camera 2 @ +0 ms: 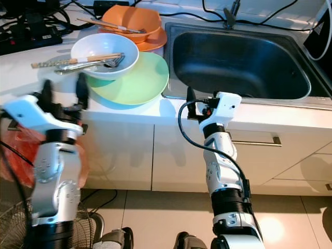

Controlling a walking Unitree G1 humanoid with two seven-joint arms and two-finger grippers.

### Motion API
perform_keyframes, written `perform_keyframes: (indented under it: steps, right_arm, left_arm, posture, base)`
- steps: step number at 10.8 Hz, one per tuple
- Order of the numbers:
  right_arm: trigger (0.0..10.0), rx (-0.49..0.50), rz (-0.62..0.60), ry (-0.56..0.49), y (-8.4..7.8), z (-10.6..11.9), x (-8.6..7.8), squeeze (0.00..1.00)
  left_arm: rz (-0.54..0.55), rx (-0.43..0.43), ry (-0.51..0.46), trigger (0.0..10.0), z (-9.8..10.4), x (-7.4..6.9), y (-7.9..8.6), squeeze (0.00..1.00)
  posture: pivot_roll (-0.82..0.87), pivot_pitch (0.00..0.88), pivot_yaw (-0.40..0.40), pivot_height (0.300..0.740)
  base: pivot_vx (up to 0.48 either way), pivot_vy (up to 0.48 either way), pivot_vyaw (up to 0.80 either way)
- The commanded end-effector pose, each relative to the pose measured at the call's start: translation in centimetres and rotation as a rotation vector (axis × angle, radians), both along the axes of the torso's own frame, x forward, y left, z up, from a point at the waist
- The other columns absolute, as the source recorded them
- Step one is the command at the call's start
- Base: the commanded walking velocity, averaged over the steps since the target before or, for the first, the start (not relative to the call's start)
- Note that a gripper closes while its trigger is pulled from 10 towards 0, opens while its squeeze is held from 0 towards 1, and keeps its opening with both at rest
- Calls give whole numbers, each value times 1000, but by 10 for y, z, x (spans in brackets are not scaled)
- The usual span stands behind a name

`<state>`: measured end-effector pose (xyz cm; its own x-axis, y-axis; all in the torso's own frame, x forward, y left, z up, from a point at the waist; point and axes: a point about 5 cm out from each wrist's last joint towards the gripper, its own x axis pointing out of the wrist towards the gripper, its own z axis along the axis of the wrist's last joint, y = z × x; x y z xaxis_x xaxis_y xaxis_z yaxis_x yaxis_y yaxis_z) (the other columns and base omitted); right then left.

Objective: Kitchen organization

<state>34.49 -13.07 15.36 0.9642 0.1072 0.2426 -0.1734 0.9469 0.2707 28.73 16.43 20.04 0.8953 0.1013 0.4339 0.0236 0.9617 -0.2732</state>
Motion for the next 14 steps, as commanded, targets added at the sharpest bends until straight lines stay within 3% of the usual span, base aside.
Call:
perform_keyframes:
  steps: [1,6,7,9,10,12,14]
  right_arm:
    - [10000,5,-21,24,-6,-4,0,0]
    - [10000,7,-26,24,-6,-5,-1,0]
    - [10000,8,-24,24,-6,-6,-1,0]
    - [10000,8,-22,24,-6,-6,-2,0]
    - [10000,8,-21,25,-6,-6,-2,0]
    - [10000,5,-19,24,-6,-6,-2,0]
    - [10000,5,-18,25,-5,-6,-2,0]
  left_arm:
    - [-38,-9,6,10000,0,3,-7,0]
    - [-30,-60,11,8980,5,15,-9,0]
    - [-22,-64,9,6902,6,16,-8,0]
    - [-2,-68,4,7098,7,18,-7,0]
    - [6,-68,5,7961,7,18,-7,0]
    - [48,-81,-8,4863,9,19,-4,0]
    - [64,-80,-10,3412,9,19,-3,0]
  posture:
    - [114,143,-74,740]
    - [108,145,-66,740]
    - [107,145,-66,740]
    - [106,144,-66,740]
    - [106,145,-67,740]
    - [105,145,-70,740]
    - [104,145,-71,740]
  base:
    - [0,0,0]
    - [0,0,0]
    - [0,0,0]
    - [0,0,0]
    - [0,0,0]
    - [0,0,0]
    - [0,0,0]
